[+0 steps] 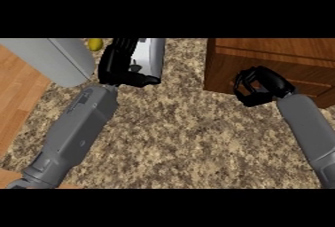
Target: Pick up the cup, place it into the drawer and close the drawer
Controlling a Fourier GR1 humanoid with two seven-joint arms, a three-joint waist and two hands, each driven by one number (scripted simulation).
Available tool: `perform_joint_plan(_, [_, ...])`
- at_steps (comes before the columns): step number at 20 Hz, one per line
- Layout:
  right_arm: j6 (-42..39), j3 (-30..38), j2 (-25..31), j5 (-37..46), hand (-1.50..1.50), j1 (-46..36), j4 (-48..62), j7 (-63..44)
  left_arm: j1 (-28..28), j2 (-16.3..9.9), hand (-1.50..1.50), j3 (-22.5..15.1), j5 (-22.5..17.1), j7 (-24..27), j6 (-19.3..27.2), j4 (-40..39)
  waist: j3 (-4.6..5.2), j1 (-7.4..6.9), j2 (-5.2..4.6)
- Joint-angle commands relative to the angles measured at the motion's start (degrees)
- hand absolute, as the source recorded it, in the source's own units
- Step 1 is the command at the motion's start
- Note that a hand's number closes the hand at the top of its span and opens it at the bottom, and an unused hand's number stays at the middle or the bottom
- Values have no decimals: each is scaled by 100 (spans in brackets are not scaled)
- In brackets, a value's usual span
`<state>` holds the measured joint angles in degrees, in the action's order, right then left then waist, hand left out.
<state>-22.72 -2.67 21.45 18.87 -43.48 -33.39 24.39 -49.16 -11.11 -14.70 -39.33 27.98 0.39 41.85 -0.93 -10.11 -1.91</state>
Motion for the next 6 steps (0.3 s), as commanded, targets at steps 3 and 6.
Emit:
perform_joint_plan(3, [488,545,717,-69,150,-984,123,-449,152,-42,-150,-33,-16,18,-172,127,77,-280,-85])
perform_joint_plan(6, [456,550,677,-120,150,-859,80,-442,112,-71,-150,-7,-40,-26,-191,153,68,-271,-135])
